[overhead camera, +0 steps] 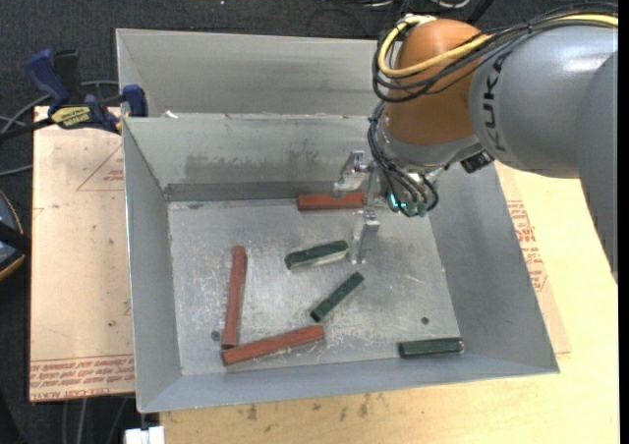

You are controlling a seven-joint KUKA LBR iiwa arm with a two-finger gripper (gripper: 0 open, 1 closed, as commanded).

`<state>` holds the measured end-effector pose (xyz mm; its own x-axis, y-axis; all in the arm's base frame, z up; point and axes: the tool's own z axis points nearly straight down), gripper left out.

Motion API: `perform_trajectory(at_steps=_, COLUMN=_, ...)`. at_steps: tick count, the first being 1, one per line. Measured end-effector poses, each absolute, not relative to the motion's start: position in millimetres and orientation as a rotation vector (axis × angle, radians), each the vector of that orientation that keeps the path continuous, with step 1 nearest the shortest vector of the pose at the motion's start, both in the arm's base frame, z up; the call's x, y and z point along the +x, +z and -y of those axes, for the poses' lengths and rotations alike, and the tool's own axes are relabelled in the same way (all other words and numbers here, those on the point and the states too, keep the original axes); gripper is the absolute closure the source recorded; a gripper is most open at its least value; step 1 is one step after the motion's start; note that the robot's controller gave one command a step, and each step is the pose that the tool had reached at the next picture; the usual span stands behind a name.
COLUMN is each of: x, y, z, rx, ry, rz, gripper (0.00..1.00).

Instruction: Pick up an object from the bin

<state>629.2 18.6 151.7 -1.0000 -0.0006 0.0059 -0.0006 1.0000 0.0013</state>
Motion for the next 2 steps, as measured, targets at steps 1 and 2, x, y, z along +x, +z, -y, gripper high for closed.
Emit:
perform_trajectory(at_steps=1, x=631.1, y=156, z=-19, rx=0.001, ry=-0.002, rz=3.143, gripper=0.00)
perform_trajectory(at_steps=2, x=608.1, y=77, z=-29, rx=-0.002, ry=-0.005, rz=3.166, gripper=1.00)
